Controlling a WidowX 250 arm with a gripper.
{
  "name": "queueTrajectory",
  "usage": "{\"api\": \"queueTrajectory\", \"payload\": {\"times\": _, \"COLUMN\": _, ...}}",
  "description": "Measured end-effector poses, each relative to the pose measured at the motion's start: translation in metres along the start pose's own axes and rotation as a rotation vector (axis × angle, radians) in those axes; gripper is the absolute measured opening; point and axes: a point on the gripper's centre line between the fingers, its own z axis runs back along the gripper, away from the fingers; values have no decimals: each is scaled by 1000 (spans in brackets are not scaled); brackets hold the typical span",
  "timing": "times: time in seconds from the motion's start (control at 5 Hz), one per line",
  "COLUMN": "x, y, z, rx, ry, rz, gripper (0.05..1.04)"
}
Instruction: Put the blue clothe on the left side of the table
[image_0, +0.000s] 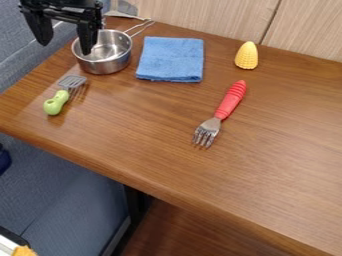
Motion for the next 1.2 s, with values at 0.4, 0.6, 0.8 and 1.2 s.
{"api": "queueTrajectory", "payload": {"times": 0.4, "x": 7, "y": -24, "z": -12, "rx": -41, "ry": 4, "rz": -43, "gripper": 1000}}
{"api": "queueTrajectory", "payload": {"times": 0.6, "x": 23, "y": -46, "z": -12, "rx": -73, "ry": -20, "rz": -69, "gripper": 1000}}
{"api": "queueTrajectory", "payload": {"times": 0.8, "x": 42, "y": -69, "z": -18, "rx": -112, "ry": -38, "rz": -99, "gripper": 1000}}
{"api": "queueTrajectory", "payload": {"times": 1.2, "x": 84, "y": -102, "z": -56, "rx": -126, "ry": -22, "rz": -150, "gripper": 1001}}
